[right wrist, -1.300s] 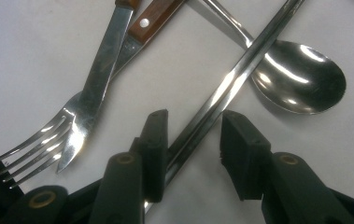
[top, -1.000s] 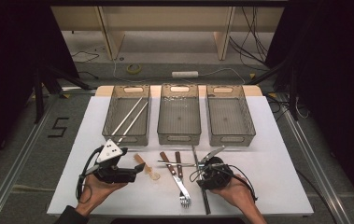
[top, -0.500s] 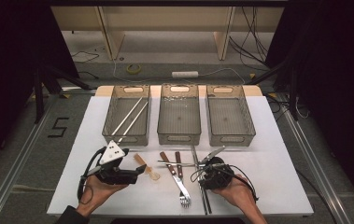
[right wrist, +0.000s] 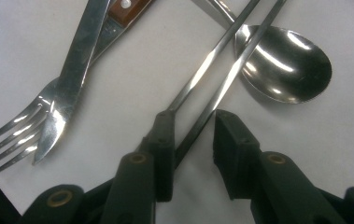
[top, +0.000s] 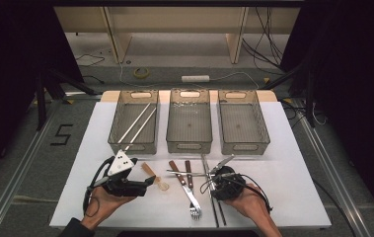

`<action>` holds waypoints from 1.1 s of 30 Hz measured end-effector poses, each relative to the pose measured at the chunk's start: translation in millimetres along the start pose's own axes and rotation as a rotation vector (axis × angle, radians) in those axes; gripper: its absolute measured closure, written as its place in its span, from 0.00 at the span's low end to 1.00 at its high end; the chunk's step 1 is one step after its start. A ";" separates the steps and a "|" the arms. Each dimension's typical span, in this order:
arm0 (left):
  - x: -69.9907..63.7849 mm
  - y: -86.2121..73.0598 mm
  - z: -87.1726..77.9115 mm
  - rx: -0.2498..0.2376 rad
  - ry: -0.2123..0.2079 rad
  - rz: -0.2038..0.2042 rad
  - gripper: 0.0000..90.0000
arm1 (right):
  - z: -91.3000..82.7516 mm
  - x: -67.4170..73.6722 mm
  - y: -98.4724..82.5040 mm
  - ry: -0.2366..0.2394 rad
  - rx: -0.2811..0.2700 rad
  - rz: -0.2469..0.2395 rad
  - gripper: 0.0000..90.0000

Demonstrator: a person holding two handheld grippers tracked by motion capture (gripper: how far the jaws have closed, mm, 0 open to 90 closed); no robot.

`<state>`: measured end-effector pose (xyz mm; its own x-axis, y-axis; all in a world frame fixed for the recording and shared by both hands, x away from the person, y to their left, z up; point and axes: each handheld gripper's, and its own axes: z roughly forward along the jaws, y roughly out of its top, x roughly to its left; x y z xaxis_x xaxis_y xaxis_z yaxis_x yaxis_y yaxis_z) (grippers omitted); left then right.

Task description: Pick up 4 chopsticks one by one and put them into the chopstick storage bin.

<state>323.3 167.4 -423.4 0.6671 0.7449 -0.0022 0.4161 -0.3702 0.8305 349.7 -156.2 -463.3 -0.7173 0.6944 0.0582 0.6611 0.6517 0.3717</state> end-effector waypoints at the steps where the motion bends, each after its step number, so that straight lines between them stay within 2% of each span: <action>1: -0.4 -0.1 0.1 -0.001 0.000 0.002 0.18 | 0.0 0.1 0.5 -0.002 0.005 -0.005 0.78; 14: -1.4 -0.6 -0.7 0.001 0.001 0.015 0.18 | 0.3 -0.3 5.5 -0.020 0.040 -0.032 0.83; 21: -1.6 -0.8 -0.7 0.002 0.002 0.020 0.18 | 0.2 -3.7 7.3 -0.004 0.049 -0.022 0.86; 33: -2.0 -0.7 -0.5 0.004 0.003 0.027 0.18 | 0.0 -5.6 8.2 -0.009 0.055 0.001 0.92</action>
<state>321.4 166.5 -423.7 0.6767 0.7359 0.0219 0.4004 -0.3928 0.8279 359.2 -154.8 -460.5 -0.7149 0.6974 0.0503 0.6730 0.6667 0.3204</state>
